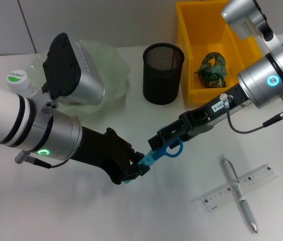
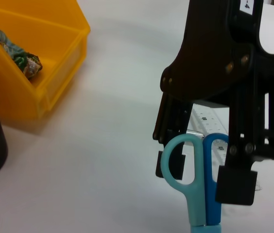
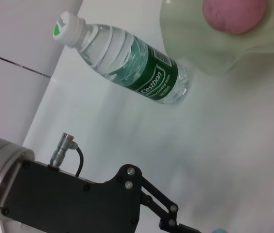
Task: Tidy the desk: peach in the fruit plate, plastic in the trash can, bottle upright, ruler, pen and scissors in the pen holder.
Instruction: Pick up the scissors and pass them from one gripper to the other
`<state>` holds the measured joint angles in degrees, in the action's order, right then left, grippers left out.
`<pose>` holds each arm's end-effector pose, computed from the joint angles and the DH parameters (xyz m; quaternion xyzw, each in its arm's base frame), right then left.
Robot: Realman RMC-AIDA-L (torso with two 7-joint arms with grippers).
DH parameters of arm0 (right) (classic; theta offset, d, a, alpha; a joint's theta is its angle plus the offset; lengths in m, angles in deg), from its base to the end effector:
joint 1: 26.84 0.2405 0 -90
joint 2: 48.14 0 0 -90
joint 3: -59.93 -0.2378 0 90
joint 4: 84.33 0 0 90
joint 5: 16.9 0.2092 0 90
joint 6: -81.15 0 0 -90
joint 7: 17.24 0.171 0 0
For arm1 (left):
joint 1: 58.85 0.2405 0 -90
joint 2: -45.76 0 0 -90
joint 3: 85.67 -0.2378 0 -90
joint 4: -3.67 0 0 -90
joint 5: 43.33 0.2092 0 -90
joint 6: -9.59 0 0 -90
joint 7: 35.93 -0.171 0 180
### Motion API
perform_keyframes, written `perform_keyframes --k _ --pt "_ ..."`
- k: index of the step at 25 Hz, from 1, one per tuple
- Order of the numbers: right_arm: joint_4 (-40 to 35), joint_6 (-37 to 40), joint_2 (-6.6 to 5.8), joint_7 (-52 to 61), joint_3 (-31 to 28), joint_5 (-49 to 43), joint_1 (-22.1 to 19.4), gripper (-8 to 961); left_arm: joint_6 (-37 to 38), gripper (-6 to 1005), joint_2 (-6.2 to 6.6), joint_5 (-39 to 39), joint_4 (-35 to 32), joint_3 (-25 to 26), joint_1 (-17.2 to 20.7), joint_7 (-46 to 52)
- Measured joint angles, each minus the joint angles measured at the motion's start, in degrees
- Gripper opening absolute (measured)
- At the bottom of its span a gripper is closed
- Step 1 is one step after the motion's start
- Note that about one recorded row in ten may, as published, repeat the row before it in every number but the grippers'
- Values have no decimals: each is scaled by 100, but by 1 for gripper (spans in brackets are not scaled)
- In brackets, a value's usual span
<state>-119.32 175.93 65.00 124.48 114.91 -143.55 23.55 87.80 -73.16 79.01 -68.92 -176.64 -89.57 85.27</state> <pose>0.1649 0.3589 -0.0266 0.8501 -0.5227 -0.0191 0.0616 -0.1339 0.3166 -0.0780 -0.9909 -0.1263 0.0283 0.0375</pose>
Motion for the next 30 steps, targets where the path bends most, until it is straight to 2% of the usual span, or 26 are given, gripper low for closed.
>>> perform_keyframes --k 7,12,15,26,30 --pt "31 -101 6 4 13 0 22 770 -41 236 0 0 -1 -1 -5 -1" --pt "31 -107 7 5 12 0 23 545 -52 236 2 0 -2 -1 -5 -11" --pt "31 -108 9 5 12 0 23 464 -52 237 6 0 -2 0 -5 -14" --pt "28 -144 63 5 12 6 57 435 -57 239 9 4 14 0 -4 -40" --pt "28 -162 67 7 13 7 58 256 -60 239 9 6 72 0 -4 -52"
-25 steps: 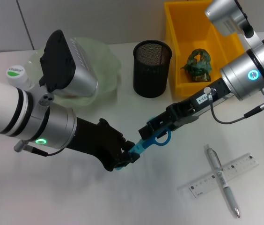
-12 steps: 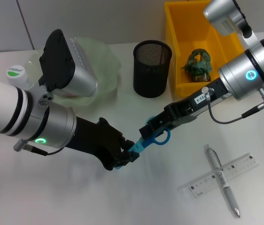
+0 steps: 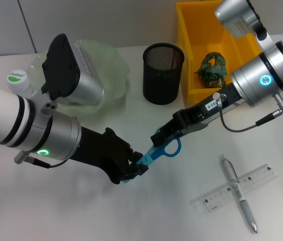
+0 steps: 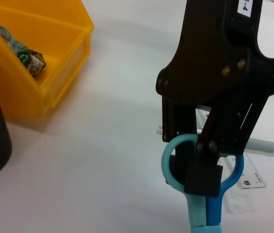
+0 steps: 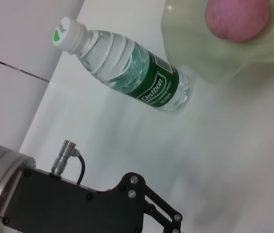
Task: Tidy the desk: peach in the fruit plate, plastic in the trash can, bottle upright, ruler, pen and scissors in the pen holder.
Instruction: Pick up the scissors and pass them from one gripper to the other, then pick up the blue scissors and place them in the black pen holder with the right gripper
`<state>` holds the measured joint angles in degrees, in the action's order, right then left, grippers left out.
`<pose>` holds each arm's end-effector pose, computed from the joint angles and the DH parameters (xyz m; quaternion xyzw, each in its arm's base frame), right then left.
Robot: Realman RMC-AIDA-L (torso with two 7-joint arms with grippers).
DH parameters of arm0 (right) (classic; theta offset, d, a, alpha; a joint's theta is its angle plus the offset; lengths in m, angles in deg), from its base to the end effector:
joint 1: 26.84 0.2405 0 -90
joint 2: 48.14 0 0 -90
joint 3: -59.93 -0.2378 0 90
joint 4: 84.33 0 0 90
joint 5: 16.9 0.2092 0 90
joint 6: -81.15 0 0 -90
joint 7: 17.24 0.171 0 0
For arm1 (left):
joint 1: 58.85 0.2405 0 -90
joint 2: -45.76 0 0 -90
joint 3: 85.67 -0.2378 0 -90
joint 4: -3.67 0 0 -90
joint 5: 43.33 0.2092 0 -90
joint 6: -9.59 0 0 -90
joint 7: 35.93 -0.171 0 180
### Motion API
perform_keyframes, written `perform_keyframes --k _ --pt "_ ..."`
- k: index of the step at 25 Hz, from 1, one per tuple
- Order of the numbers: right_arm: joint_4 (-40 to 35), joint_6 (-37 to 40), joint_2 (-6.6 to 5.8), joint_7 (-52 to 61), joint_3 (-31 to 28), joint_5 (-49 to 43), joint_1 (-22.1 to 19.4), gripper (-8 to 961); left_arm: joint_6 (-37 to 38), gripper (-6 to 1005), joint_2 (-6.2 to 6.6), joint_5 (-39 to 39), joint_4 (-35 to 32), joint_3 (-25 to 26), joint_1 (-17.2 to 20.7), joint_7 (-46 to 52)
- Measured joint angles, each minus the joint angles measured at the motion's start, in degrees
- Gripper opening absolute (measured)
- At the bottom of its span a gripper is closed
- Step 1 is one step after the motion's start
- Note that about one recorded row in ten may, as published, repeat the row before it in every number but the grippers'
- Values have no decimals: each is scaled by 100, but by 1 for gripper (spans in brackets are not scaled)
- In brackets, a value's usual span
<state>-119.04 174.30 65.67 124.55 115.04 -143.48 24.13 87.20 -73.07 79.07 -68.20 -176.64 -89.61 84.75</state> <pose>0.1607 0.3620 -0.0323 0.8515 -0.5209 -0.0235 0.0560 -0.1367 0.3181 -0.0787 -0.9907 -0.1264 0.0296 0.0404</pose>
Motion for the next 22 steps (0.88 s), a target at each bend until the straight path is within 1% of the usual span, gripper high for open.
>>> perform_keyframes --k 1,7,12,22 --pt "0 -1 0 0 3 0 0 211 0 239 0 0 0 0 0 0" --pt "0 0 0 0 25 0 0 182 -1 240 0 -2 6 -17 0 -9" --pt "-27 1 5 -6 77 1 -18 119 9 241 1 -1 -13 -18 6 -10" --pt "-44 -8 9 -16 147 -4 -15 91 102 243 17 -9 -37 46 1 39"
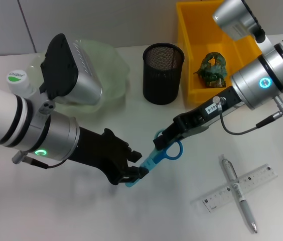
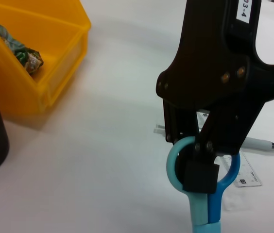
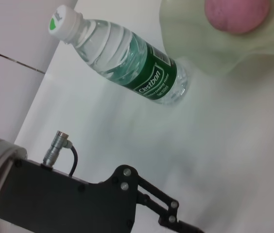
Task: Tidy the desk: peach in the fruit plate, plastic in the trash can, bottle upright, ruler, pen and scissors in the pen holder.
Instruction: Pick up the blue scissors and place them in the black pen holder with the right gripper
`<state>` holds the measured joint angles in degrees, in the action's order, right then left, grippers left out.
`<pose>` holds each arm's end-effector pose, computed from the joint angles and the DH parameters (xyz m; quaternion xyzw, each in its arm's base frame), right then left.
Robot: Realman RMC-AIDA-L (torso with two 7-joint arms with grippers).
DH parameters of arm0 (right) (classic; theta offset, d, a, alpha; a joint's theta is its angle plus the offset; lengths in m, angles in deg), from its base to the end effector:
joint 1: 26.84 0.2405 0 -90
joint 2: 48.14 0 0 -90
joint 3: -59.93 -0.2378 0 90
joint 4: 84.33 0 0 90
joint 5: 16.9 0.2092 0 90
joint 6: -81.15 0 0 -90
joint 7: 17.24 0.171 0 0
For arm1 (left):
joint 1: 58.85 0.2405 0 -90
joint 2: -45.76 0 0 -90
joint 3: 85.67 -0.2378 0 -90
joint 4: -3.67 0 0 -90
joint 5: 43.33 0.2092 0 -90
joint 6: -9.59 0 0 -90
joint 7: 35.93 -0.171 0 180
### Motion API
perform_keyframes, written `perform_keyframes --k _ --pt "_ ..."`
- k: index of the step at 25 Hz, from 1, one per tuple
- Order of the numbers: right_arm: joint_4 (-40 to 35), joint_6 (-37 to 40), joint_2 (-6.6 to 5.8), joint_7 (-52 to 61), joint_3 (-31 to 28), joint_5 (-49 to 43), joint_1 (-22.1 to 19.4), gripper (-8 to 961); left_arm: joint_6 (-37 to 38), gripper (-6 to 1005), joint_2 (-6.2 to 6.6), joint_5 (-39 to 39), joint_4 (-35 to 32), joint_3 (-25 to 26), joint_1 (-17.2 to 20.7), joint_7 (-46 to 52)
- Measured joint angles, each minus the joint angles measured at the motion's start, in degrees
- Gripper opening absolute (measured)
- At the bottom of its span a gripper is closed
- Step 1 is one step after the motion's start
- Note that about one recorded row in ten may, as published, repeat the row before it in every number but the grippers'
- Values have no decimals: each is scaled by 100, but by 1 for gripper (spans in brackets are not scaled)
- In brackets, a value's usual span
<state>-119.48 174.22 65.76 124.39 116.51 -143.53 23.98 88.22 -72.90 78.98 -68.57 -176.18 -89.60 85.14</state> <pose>0.1618 0.3601 -0.0344 0.8556 -0.5145 -0.0125 0.0554 -0.1368 0.3173 -0.0759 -0.9904 -0.1297 0.0303 0.0369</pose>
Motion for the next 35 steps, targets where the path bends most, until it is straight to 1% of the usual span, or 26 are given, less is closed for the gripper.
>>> perform_keyframes --k 3,5,9,10,11,12,14,15,16,18,20,22,23,24,25,26,27,28,29,30,32,35 --pt "-2 0 0 -1 3 -1 3 88 15 243 4 -7 -4 24 -1 1" --pt "-27 0 0 -2 6 -3 2 87 47 455 11 -13 -16 61 -2 5" --pt "-141 0 -2 -14 5 -3 -33 87 146 592 10 -18 -20 164 14 -10" --pt "-244 19 -43 -37 -20 -3 -67 87 178 626 11 -23 -21 196 21 -21" --pt "-244 19 -43 -37 -20 -3 -67 87 237 660 9 -59 -23 256 39 -54" --pt "-304 30 -83 -47 -43 -3 -86 87 292 673 10 -95 -24 317 65 -92" --pt "-489 102 -187 -57 -102 33 -140 87 433 698 11 -305 -1 497 143 -264" --pt "-691 214 -289 -57 -254 69 -176 87 613 711 13 -635 86 787 272 -562" --pt "-691 214 -289 -57 -254 69 -176 87 613 724 13 -635 86 787 272 -562" --pt "-903 348 -407 -57 -514 75 -177 87 837 749 17 -1049 348 1182 408 -980" --pt "-1088 473 -517 -57 -737 63 -134 87 1073 775 23 -1459 788 1576 476 -1491" --pt "-1261 602 -619 -48 -927 10 -50 87 1073 800 23 -1459 788 1576 476 -1491" --pt "-1404 674 -695 -13 -1097 -88 72 87 1359 813 28 -1906 1465 2036 522 -2214" --pt "-1404 674 -695 -13 -1097 -88 72 87 1573 812 33 -2143 1940 2329 538 -2755" --pt "-1539 710 -736 13 -1279 -276 232 87 1794 810 40 -2328 2406 2623 545 -3301" --pt "-1600 714 -743 24 -1340 -386 305 87 1918 809 42 -2367 2727 2828 546 -3668" --pt "-1600 714 -743 24 -1340 -386 305 87 1964 807 42 -2381 2859 2910 546 -3820" --pt "-1663 714 -746 37 -1399 -510 387 87 1986 806 42 -2389 2934 2952 547 -3916" --pt "-1702 695 -747 48 -1424 -632 474 87 2005 806 43 -2390 3142 3034 547 -4126" --pt "-1742 621 -747 54 -1452 -879 658 87 2005 805 44 -2392 3262 3061 549 -4244" --pt "-1748 573 -743 57 -1455 -999 736 86 1983 804 44 -2392 3457 3072 555 -4467" --pt "-1749 276 -699 89 -1416 -1532 1039 86 1956 802 39 -2390 3716 3078 593 -4798"
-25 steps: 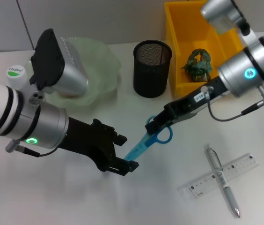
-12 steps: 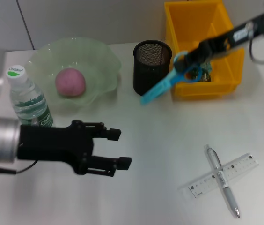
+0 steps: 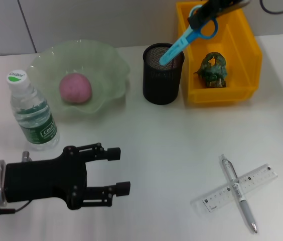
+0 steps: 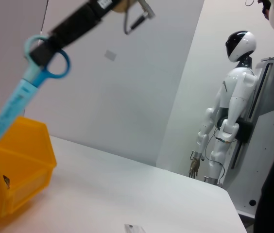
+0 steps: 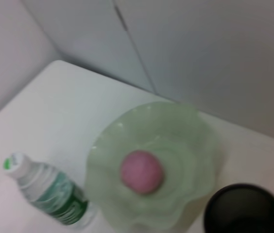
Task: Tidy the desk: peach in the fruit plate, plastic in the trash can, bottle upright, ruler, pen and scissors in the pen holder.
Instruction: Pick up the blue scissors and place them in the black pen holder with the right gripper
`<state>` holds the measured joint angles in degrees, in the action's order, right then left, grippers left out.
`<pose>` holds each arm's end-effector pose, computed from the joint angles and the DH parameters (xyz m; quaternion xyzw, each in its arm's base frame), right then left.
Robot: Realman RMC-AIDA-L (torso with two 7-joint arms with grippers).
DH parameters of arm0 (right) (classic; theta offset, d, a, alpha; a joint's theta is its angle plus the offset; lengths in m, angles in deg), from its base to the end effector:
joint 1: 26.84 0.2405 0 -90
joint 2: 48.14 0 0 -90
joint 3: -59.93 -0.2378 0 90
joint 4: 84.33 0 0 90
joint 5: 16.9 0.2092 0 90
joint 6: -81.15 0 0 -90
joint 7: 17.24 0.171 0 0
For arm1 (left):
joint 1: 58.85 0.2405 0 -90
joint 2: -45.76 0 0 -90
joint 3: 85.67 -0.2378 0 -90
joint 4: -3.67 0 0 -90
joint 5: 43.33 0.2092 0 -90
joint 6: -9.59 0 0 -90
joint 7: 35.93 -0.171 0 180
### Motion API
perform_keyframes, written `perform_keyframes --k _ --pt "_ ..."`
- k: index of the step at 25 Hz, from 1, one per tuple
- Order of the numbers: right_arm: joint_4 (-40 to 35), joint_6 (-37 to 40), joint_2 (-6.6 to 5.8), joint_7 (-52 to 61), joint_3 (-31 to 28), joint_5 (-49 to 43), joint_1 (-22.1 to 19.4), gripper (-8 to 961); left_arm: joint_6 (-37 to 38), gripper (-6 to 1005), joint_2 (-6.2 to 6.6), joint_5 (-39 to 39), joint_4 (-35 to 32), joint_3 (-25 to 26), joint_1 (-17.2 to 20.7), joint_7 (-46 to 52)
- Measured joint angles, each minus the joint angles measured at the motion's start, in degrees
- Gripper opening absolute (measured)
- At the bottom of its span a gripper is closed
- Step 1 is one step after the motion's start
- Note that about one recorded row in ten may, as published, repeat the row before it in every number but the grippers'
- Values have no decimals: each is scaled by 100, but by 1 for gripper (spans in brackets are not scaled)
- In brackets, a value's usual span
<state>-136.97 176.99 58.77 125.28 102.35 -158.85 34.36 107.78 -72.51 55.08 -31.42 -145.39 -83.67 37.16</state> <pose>0.0999 0.4420 0.0891 -0.9046 0.3969 0.0256 0.1532 -0.2122 0.2730 -0.0397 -0.9416 -0.1495 -0.3017 0.0002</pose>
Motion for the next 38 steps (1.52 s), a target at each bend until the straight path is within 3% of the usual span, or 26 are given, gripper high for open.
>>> perform_keyframes --k 8,15,16,19,20,25,34,38 --pt "36 -539 68 77 359 -314 234 86 -150 802 -12 -10 155 10 73 -99" --pt "230 -1252 340 120 1029 -670 307 86 -244 803 -22 -22 290 90 100 -103" --pt "230 -1252 340 120 1029 -670 307 86 -250 803 -22 -23 294 113 101 -101" --pt "326 -1492 471 123 1111 -891 344 86 -256 803 -21 -24 301 141 103 -86" --pt "358 -1661 566 123 1136 -1031 351 86 -262 803 -20 -24 303 148 107 -68" --pt "582 -2002 740 125 1355 -1221 401 86 -283 803 -20 -24 307 156 112 -39" --pt "669 -2311 868 129 1514 -1283 408 102 -295 803 -7 -25 464 296 104 -24" --pt "651 -2351 868 114 1516 -1288 410 254 -294 804 -5 -25 467 299 102 -23"
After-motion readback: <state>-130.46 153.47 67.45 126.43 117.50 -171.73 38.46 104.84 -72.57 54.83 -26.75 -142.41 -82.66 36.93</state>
